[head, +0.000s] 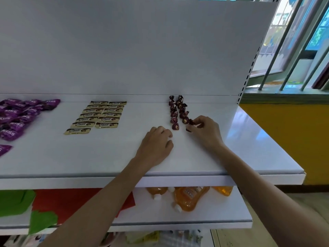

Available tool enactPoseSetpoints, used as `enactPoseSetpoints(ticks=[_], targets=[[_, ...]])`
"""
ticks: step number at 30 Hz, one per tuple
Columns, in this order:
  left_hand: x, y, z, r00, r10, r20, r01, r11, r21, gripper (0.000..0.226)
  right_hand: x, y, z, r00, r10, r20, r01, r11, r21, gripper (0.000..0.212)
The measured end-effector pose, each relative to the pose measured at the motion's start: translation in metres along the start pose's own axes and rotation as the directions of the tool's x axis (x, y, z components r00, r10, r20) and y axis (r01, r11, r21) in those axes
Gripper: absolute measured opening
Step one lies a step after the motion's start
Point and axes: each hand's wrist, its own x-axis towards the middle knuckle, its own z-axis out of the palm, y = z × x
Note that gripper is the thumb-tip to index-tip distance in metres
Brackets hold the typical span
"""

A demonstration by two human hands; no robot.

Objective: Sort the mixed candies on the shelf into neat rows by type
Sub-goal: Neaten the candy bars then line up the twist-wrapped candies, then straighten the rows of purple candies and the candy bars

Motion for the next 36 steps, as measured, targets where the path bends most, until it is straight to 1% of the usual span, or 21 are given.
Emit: enactPoseSetpoints(ticks=[3,5,9,11,15,19,21,23,26,28,31,34,36], targets=[[0.000,-0.001,0.000,1.000,0.003,-0.006,-0.003,1.000,0.004,0.030,0.000,0.002,0.003,1.000,-0.006,0.022,0.006,1.000,-0.022,0.021],[0.001,-0.001,0.001,1.000,0.004,-0.008,-0.004,1.000,0.004,0.030,0.001,0.002,0.004,0.998,-0.028,0.050,0.033,0.995,-0.098,0.023],[0.002,-0.001,0.000,1.000,-0.005,-0.012,0.005,1.000,-0.006,0.030,0.001,-0.003,0.003,0.993,-0.072,0.091,0.087,0.982,-0.168,0.015],[0.001,-0.001,-0.001,1.000,-0.014,-0.017,0.014,1.000,-0.024,0.029,0.000,-0.004,0.003,0.991,-0.091,0.103,0.109,0.975,-0.191,0.016],[0.000,-0.001,-0.001,0.998,-0.036,-0.046,0.035,0.999,-0.023,0.028,0.003,-0.004,0.007,0.993,-0.068,0.096,0.085,0.980,-0.182,0.022],[-0.003,0.002,-0.001,0.991,-0.094,-0.096,0.092,0.995,-0.026,0.027,0.007,0.001,0.008,0.994,-0.036,0.104,0.055,0.981,-0.186,0.025],[-0.006,0.005,-0.004,0.984,-0.134,-0.117,0.129,0.991,-0.045,0.026,0.008,0.002,0.006,0.995,-0.029,0.094,0.043,0.987,-0.154,0.030],[-0.014,0.010,-0.009,0.975,-0.182,-0.126,0.171,0.981,-0.091,0.027,0.006,0.002,0.004,0.998,-0.042,0.044,0.046,0.995,-0.087,0.035],[-0.034,0.013,-0.018,0.972,-0.174,-0.160,0.162,0.983,-0.082,0.027,-0.002,-0.003,-0.001,0.991,-0.120,-0.067,0.120,0.993,-0.002,0.038],[-0.047,0.007,-0.031,0.969,-0.162,-0.189,0.154,0.986,-0.056,0.028,-0.007,-0.017,0.000,0.976,-0.205,-0.075,0.206,0.979,0.003,0.039],[-0.063,-0.015,-0.059,0.946,-0.212,-0.243,0.214,0.977,-0.019,0.028,-0.010,-0.058,0.017,0.955,-0.297,-0.002,0.295,0.949,0.107,0.044],[-0.092,-0.047,-0.093,0.895,-0.292,-0.336,0.308,0.951,-0.005,0.028,-0.019,-0.118,0.053,0.889,-0.450,0.079,0.434,0.886,0.165,0.049],[-0.122,-0.073,-0.120,0.862,-0.346,-0.371,0.377,0.926,0.011,0.028,-0.035,-0.159,0.088,0.842,-0.519,0.151,0.491,0.851,0.187,0.053]])
